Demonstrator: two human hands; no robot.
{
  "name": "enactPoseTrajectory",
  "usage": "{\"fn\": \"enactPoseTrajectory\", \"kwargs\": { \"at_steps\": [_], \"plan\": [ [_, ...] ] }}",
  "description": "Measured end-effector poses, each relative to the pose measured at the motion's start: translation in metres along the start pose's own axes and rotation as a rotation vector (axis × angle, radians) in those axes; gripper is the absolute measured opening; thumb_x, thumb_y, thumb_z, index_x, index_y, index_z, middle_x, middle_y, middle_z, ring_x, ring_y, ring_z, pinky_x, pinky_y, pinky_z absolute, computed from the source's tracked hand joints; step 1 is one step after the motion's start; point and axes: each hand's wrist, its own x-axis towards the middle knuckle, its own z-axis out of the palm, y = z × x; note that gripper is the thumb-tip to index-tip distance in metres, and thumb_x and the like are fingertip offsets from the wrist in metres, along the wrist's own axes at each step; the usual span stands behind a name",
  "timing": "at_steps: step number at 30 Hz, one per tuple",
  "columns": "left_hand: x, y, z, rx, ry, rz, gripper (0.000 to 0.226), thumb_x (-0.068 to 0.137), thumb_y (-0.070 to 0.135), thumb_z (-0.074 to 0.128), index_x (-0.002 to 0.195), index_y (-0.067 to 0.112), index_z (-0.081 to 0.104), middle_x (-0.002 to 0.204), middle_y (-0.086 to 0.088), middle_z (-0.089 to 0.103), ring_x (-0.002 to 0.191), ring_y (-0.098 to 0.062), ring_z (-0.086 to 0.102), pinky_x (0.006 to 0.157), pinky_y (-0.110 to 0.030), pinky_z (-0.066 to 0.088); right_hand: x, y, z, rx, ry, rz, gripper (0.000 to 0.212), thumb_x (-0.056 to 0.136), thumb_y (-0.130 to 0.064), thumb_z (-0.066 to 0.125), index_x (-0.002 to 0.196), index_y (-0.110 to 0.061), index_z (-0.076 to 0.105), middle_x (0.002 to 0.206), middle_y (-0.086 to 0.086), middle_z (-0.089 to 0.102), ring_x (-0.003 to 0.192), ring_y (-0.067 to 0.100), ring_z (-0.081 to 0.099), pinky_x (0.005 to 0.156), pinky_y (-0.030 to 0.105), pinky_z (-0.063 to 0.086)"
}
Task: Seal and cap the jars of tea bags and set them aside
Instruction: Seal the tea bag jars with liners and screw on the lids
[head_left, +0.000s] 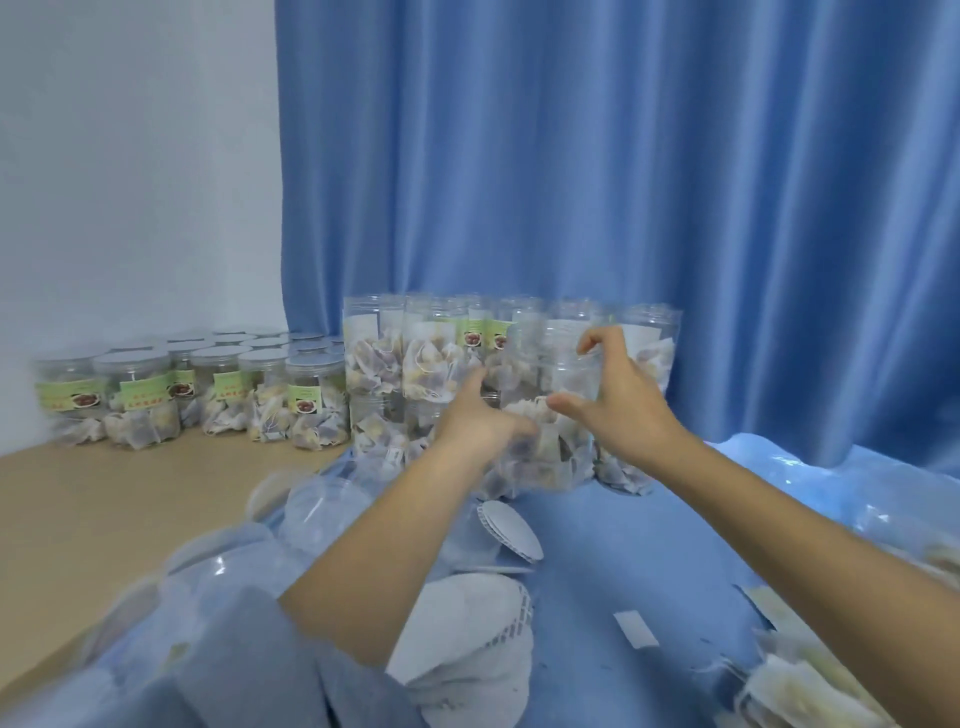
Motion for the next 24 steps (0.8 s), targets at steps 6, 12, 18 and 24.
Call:
{"fn": "enactPoseTrajectory", "kwargs": {
  "at_steps": [6,12,18,24],
  "plan": [
    [-0.075,-0.049,0.061,-0.034,-0.009,0.036,0.103,0.066,0.015,0.082,0.148,0.029,0.021,0.140,-0.002,0.047,0.126,-0.021,0.046,0.091,-0.029,0.042,-0.109,0.032,-0.003,0.145,-0.072,0.053,0.048,0.086,-0.021,0.064,0.106,-0.037,0.023,0.104,0.003,0.052,0.080,0.017,0.050,0.066,0.026,0.037],
    [-0.106,-0.088,0.098,-0.093,0.027,0.002,0.105,0.068,0.018,0.082,0.149,0.034,0.017,0.149,-0.001,0.038,0.133,-0.020,0.040,0.105,-0.035,0.039,-0.160,0.059,-0.001,0.252,-0.031,0.125,0.068,0.084,-0.022,0.067,0.131,-0.038,0.021,0.109,-0.009,0.051,0.096,0.027,0.061,0.083,0.051,0.051],
    [-0.109,-0.108,0.107,-0.133,0.074,0.072,0.093,0.071,0.023,0.079,0.144,0.042,0.024,0.144,0.007,0.042,0.128,-0.017,0.044,0.102,-0.034,0.041,-0.170,0.077,0.004,0.093,-0.031,0.176,0.083,0.083,-0.050,0.062,0.143,-0.039,0.008,0.119,-0.013,0.056,0.094,0.014,0.064,0.085,0.038,0.053],
    [-0.115,-0.126,0.116,-0.038,0.139,0.093,0.089,0.070,0.043,0.077,0.144,0.023,0.033,0.145,0.004,0.042,0.133,-0.015,0.039,0.109,-0.041,0.035,-0.160,0.080,-0.023,-0.266,-0.348,0.359,0.063,0.086,-0.042,0.055,0.142,-0.024,0.033,0.125,0.000,0.055,0.106,0.019,0.057,0.088,0.032,0.046]
  ]
}}
